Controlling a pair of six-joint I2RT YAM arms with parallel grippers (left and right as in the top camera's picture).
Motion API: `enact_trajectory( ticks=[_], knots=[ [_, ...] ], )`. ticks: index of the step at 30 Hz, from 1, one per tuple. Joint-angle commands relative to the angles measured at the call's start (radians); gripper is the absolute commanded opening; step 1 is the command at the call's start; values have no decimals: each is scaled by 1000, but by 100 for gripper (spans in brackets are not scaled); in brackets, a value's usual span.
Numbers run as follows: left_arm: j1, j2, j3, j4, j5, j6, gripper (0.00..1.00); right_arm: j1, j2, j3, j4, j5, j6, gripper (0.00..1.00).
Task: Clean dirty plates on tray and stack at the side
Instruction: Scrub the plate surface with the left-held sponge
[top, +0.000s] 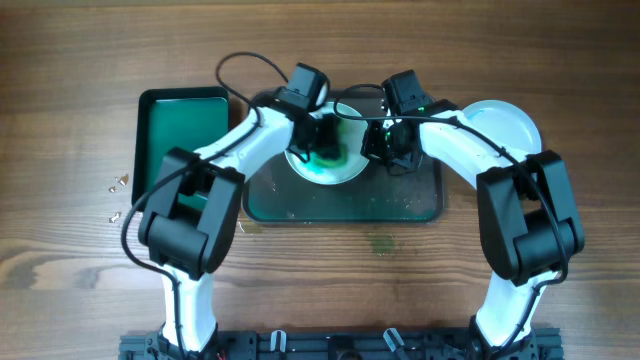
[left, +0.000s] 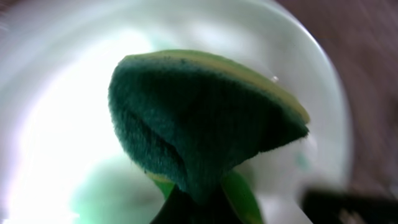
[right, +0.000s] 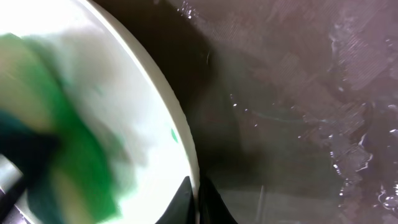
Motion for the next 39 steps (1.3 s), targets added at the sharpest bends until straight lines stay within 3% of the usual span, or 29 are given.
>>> enact_trajectory(
  ticks=[1,6,9,16,19,25,33,36,39],
  knots=[
    [71,27,-8,-29,-388,-47,4,8,10,-4,-6,-21,-1,4],
    [82,27,-8,-151,-415,-46,4,11,10,-4,-8,-23,3,4],
    [81,27,-8,-233,-344,-43,4,12,10,-5,-22,-66,4,4],
    [74,27,-8,-409,235,268,4,58,10,-7,-15,-81,4,4],
    [53,27,-8,-402,342,334,4,66,10,-6,-9,-82,4,4],
    [1,27,-8,-225,341,313,4,66,10,-6,-9,-82,3,4],
    [-10,27,-8,-16,183,190,4,65,10,-6,-10,-81,-1,4],
    [-10,27,-8,3,59,188,4,65,10,-6,-10,-81,-5,4],
    [-9,27,-8,-6,-225,128,4,65,10,-6,-9,-77,-8,4]
  ],
)
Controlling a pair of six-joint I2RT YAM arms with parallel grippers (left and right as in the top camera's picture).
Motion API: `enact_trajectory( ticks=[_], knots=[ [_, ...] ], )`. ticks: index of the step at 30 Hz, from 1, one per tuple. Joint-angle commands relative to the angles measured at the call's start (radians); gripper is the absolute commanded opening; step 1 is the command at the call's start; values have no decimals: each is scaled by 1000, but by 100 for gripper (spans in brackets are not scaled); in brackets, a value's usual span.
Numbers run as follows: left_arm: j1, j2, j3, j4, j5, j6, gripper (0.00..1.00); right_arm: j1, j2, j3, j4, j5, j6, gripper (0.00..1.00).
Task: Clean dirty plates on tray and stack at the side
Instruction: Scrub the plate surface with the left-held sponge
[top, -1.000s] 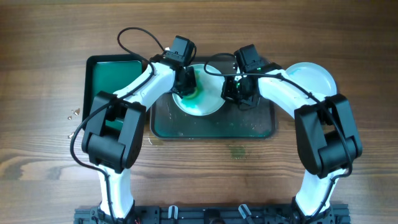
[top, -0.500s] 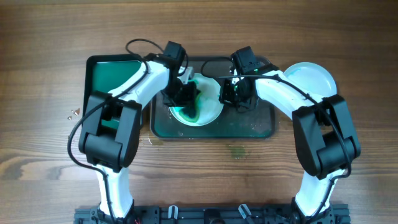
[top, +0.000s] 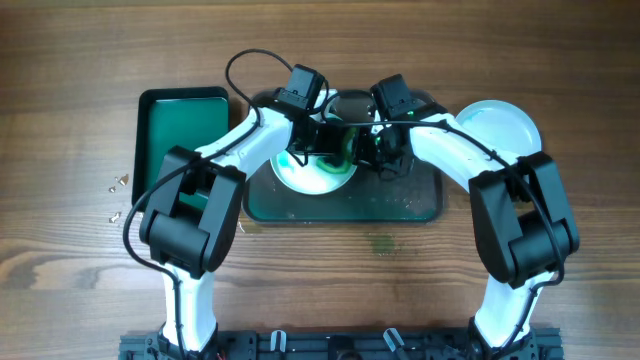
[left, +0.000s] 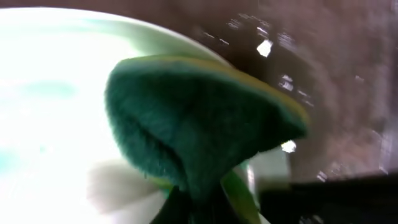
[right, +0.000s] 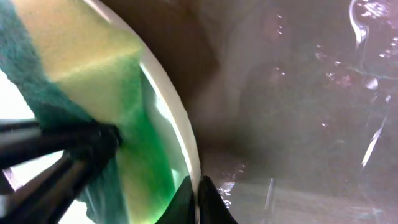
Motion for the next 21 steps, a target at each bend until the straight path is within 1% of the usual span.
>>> enact_trajectory(
  ticks=[1,3,4,6,7,9,14,16,17,21],
  knots=[
    [5,19,-3,-1,-438,-77,4,16,10,-6,-5,-14,-5,4],
    [17,19,-3,-14,-594,-81,4,16,10,-6,-5,-13,-5,4],
    [25,19,-3,-21,-647,-82,4,16,10,-6,-5,-10,-5,4],
    [45,19,-3,-43,-739,-120,4,16,10,-6,-5,-7,-5,4],
    [55,19,-3,-60,-758,-134,4,16,10,-6,-4,-7,-4,4],
    [76,19,-3,-104,-745,-172,4,16,10,-6,-2,-7,-4,4],
    [95,19,-3,-248,-518,-166,4,15,10,-6,4,-4,-3,4],
    [93,19,-3,-311,-365,-87,4,12,10,-6,10,-4,-3,4],
    [93,19,-3,-343,-254,-19,4,9,10,-6,12,-4,-3,4],
    [93,19,-3,-411,67,151,4,-2,10,-6,21,-7,-3,4]
  ],
)
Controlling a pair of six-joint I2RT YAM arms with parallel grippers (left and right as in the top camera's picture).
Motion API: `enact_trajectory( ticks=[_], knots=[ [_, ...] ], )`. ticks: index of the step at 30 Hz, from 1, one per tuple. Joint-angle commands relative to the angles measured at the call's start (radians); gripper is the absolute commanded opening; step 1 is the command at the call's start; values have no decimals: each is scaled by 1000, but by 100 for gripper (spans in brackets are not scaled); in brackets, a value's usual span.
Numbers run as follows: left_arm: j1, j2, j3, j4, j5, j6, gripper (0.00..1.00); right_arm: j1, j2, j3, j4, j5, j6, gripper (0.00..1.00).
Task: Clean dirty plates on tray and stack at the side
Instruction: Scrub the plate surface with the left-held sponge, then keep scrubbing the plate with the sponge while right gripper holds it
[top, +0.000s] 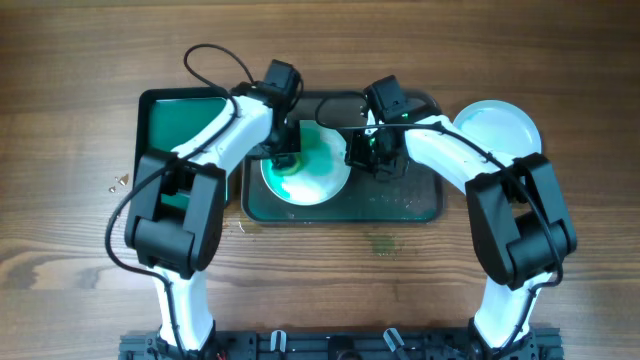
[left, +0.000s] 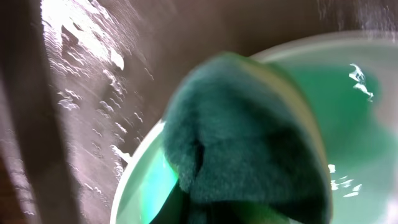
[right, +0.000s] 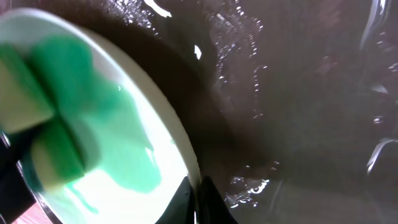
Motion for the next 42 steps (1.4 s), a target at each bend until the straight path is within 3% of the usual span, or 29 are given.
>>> enact_trajectory(
  ticks=[1,3,5,8,14,22,26,29,32,37,39,42],
  knots=[
    [0,47,-45,-74,430,230,4,-24,10,-6,3,8,-2,4],
    [0,47,-45,-53,554,265,4,-29,10,-6,2,-5,-4,4],
    [-1,47,-45,-2,581,228,4,-29,10,-6,3,-12,-16,5],
    [-13,47,-45,98,584,109,4,-29,10,-6,3,-16,-18,4],
    [-42,47,-45,293,530,9,4,-29,10,-6,0,-16,-21,4],
    [-63,47,-45,414,209,-52,4,-29,10,-6,2,-15,-22,4],
    [-58,47,-45,356,-164,-162,4,-29,10,-6,2,-15,-22,4],
    [-45,47,-45,288,-370,-170,4,-29,10,-6,3,-14,-22,4],
    [-33,47,-45,212,-460,-192,4,-29,10,-6,3,-14,-22,4],
    [-16,47,-45,76,-420,-226,4,-29,10,-6,3,-11,-22,4],
    [-17,47,-45,31,-346,-224,4,-29,10,-6,3,-11,-21,4],
    [-17,47,-45,-34,-104,-114,4,-29,10,-6,3,-11,-21,4]
  ],
)
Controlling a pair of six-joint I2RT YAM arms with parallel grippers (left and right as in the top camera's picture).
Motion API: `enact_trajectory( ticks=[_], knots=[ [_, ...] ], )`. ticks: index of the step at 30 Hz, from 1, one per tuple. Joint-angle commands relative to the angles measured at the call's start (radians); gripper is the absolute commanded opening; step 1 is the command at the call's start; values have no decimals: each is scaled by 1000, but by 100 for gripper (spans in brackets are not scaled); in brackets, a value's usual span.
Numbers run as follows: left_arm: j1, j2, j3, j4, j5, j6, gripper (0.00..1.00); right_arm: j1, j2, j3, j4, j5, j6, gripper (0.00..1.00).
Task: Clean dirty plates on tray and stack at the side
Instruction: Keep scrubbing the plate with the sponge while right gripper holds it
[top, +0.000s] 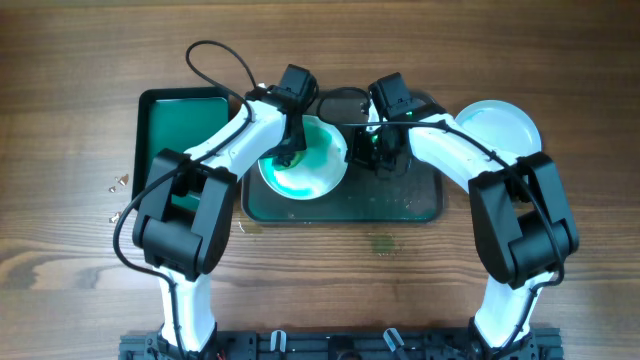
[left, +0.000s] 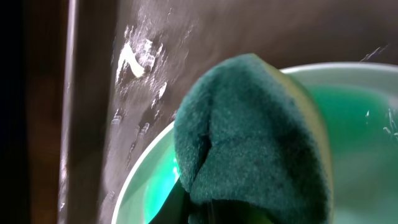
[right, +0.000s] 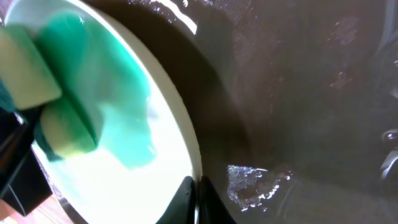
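A white plate smeared with green soap lies on the dark tray. My left gripper is shut on a green and yellow sponge, pressed on the plate's far left part. My right gripper is shut on the plate's right rim, one finger on each side. The sponge also shows at the left of the right wrist view. A clean white plate lies on the table to the right of the tray.
A green tray stands to the left of the dark tray. A few small scraps lie on the wood left of it. A black cable loops above the left arm. The dark tray's floor is wet.
My left gripper with the sponge has moved a little to the right, from the plate's far left edge further onto the plate. The right gripper still pinches the rim; the plate has barely shifted.
The left gripper held the sponge on the plate's middle while the right gripper pinched the right rim. Then the sponge was at the plate's right side, then at its far left edge with the plate lower and further left on the tray, and now back onto the plate.
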Motion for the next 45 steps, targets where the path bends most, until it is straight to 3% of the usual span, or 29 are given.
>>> enact_trajectory(
  ticks=[1,9,13,19,22,25,27,32,45],
  knots=[
    [45,40,-42,-94,232,128,4,-11,10,-6,-16,41,1,4],
    [43,40,-42,-132,774,475,4,-14,10,-6,-16,33,-1,4],
    [43,40,-42,-106,861,518,4,-18,10,-6,-16,21,-19,4],
    [43,40,-42,30,842,428,4,-18,10,-6,-16,17,-26,4],
    [44,39,-42,114,731,316,4,-18,10,-6,-16,18,-26,4],
    [45,33,-42,200,508,193,4,-18,10,-6,-19,18,-26,4],
    [45,27,-39,218,433,183,4,-18,10,-6,-19,18,-27,4],
    [55,-1,8,155,254,105,4,-18,10,-6,-19,26,-26,4],
    [123,-180,156,-98,331,62,4,0,14,-6,43,95,9,5]
  ],
)
